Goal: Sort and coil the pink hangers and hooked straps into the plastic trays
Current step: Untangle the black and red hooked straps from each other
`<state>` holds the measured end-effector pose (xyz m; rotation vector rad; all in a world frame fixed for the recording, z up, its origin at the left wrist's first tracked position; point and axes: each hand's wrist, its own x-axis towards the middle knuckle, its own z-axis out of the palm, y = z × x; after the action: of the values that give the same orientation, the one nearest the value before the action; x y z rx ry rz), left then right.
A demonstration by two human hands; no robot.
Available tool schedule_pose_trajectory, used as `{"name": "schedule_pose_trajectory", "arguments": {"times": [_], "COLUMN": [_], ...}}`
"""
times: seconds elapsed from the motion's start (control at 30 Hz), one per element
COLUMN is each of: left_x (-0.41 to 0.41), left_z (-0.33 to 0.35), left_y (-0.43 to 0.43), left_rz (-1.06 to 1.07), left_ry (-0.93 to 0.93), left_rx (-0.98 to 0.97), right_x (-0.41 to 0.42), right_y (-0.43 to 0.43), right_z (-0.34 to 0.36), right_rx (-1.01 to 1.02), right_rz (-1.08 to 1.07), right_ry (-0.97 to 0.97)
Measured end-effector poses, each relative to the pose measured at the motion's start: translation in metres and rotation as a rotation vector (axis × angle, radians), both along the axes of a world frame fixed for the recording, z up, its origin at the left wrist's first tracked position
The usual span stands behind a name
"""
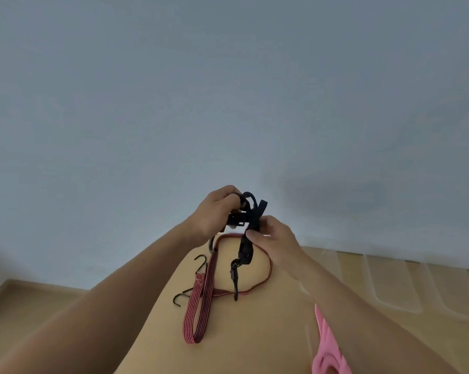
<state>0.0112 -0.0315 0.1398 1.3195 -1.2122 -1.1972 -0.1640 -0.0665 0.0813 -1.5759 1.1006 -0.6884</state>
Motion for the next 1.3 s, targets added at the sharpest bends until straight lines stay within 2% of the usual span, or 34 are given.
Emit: {"name": "schedule_pose_trajectory", "arguments": {"times": [0.07,0.17,0.3,0.4,0.5,0.63,0.7,0.8,0.9,1.0,1.1,1.17,1.23,1.3], "left_x": [-0.002,-0.004,-0.009,-0.019,-0.029,-0.027,-0.016,0.005,0.023,0.037,0.049,0.058,0.064,0.067], "left_z": [0.003,0.0,-0.02,-0.033,-0.037,-0.049,-0.058,-0.07,-0.085,-0.104,-0.124,-0.137,-0.148,-0.155], "left_y": [0.0,-0.002,0.001,0.007,0.01,0.012,0.013,0.019,0.024,0.028,0.032,0.032,0.032,0.03], "left_rz": [0.0,0.049,0.048,-0.126,-0.33,-0.222,-0.179,-0.074,0.029,0.056,0.084,0.097,0.109,0.119], "left_ry": [0.06,0.071,-0.087,-0.073,-0.057,-0.044,-0.04,-0.008,0.043,-0.016,-0.093,-0.138,-0.165,-0.145], "left_rx": [-0.008,0.015,0.113,0.16,0.061,0.104,0.139,0.202,0.26,0.348,0.414,0.445,0.474,0.499], "right_x": [-0.002,-0.004,-0.003,0.003,0.009,0.017,0.019,0.02,0.02,0.022,0.028,0.036,0.042,0.044], "right_y": [0.001,0.004,0.004,0.004,0.006,0.004,0.0,-0.006,-0.006,0.003,0.012,0.014,0.012,0.008], "right_z": [0.0,0.005,0.029,0.043,0.046,0.044,0.037,0.006,-0.044,-0.088,-0.119,-0.127,-0.133,-0.138], "right_rx": [0.104,0.21,0.227,0.255,0.305,0.281,0.201,0.124,0.177,0.231,0.174,0.01,-0.15,-0.099], "right_rz": [0.004,-0.046,-0.261,-0.32,-0.345,-0.264,-0.219,-0.301,-0.297,-0.196,-0.102,-0.096,-0.178,-0.286], "right_ry": [-0.05,-0.266,-0.426,-0.427,-0.469,-0.428,-0.33,-0.14,0.253,0.563,0.669,0.799,0.954,1.019]}}
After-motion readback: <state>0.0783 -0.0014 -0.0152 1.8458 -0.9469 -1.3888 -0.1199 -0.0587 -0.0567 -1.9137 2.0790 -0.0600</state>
